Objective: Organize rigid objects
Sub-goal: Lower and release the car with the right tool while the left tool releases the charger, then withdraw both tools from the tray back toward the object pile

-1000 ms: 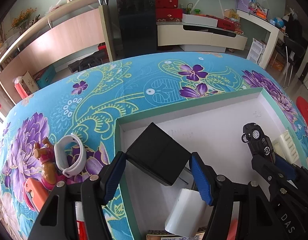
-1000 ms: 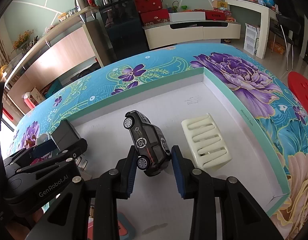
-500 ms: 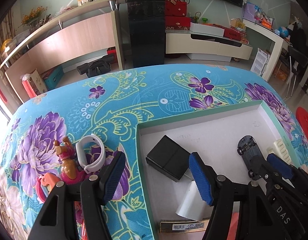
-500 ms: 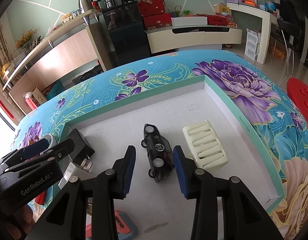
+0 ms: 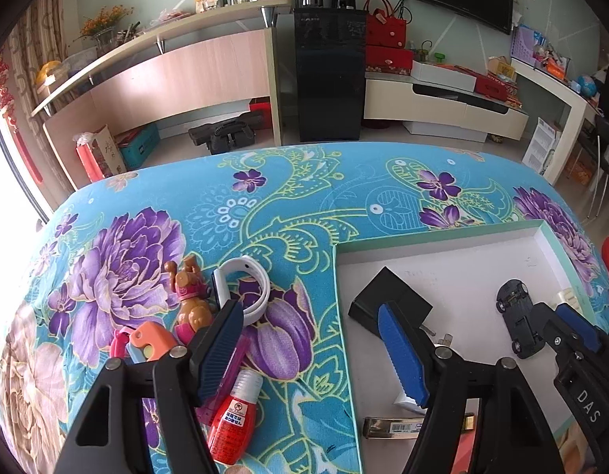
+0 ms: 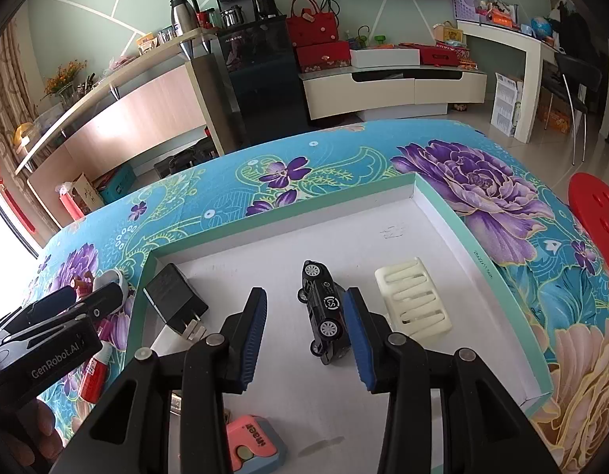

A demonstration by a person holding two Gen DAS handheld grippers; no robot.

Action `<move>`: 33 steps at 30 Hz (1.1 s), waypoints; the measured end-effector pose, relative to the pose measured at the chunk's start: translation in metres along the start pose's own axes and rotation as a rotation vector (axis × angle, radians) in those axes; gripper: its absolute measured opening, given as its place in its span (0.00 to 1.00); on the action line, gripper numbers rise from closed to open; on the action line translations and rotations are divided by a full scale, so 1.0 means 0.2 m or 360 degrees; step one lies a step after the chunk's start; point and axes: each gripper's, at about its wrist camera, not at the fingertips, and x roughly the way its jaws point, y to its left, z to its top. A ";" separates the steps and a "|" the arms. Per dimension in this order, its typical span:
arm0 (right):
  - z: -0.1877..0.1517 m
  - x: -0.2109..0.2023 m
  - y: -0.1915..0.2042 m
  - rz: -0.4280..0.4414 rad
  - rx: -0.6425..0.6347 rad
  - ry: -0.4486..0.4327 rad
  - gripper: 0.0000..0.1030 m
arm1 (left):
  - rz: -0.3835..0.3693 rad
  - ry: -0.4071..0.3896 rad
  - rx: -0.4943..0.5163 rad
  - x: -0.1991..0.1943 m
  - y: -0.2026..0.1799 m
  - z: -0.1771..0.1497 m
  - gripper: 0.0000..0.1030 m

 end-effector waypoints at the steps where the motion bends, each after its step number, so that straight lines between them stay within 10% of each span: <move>1: 0.00 0.00 0.00 -0.0003 -0.0002 0.0003 0.40 | 0.0007 0.0004 -0.0010 0.00 0.01 0.00 0.72; 12: 0.00 0.01 0.02 -0.0019 -0.0030 -0.0004 0.58 | 0.0067 0.0010 -0.0044 0.00 0.07 -0.04 0.74; 21: 0.00 0.02 0.05 -0.0046 -0.0067 -0.0002 0.73 | 0.0122 -0.0025 -0.0078 -0.01 0.12 -0.06 1.00; 33: 0.00 0.01 0.07 -0.0040 -0.0082 -0.0034 0.90 | 0.0229 -0.0031 -0.0163 -0.02 0.23 -0.09 1.00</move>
